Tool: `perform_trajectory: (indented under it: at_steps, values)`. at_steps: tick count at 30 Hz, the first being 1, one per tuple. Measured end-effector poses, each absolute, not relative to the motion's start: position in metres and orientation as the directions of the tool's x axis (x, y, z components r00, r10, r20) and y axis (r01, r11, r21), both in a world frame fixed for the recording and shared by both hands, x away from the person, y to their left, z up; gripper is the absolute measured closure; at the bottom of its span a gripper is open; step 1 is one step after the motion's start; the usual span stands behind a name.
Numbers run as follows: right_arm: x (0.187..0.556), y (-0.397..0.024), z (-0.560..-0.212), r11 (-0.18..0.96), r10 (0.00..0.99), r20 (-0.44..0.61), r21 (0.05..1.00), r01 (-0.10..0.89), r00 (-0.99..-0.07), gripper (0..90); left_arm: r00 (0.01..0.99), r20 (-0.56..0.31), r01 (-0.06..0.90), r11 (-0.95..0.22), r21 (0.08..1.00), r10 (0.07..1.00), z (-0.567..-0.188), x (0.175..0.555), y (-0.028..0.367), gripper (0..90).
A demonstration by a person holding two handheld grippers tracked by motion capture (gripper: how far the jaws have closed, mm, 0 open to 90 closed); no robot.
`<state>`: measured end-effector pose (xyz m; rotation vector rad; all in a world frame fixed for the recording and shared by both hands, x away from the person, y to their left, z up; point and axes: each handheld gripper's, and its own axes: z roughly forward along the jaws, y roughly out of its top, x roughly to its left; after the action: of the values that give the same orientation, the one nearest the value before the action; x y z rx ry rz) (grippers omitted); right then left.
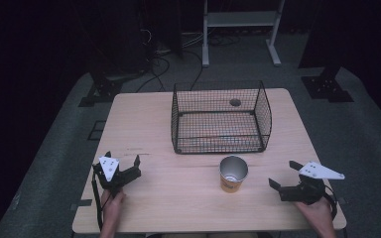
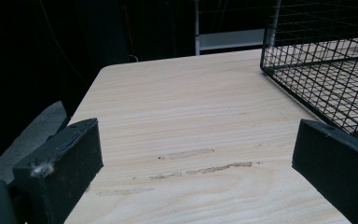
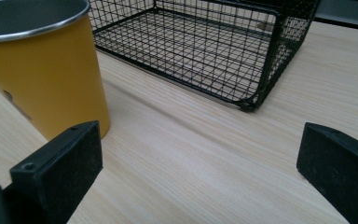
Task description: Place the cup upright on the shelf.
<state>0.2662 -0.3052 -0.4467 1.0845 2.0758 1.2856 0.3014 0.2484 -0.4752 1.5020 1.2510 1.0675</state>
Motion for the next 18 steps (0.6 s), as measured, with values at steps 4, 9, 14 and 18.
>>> perform_trajectory:
  at_steps: [4,9,14,18]
  values:
    - [0.266,-0.303,-0.447,0.252,0.809,0.022,0.891,0.379,-0.588,0.0,0.121,0.075,0.231,-0.101,0.968,0.990,-0.475,0.301,0.249,0.8]
    - [0.264,-0.298,-0.446,0.269,0.794,0.015,0.888,0.374,-0.607,0.0,0.121,0.076,0.231,-0.102,0.968,0.990,-0.475,0.301,0.248,0.8]
    - [0.261,-0.291,-0.445,0.283,0.775,0.010,0.888,0.362,-0.632,0.0,0.121,0.075,0.231,-0.102,0.968,0.990,-0.475,0.301,0.248,0.8]
    - [0.259,-0.286,-0.445,0.289,0.759,0.013,0.889,0.355,-0.651,0.0,0.121,0.076,0.231,-0.102,0.968,0.990,-0.475,0.301,0.248,0.8]
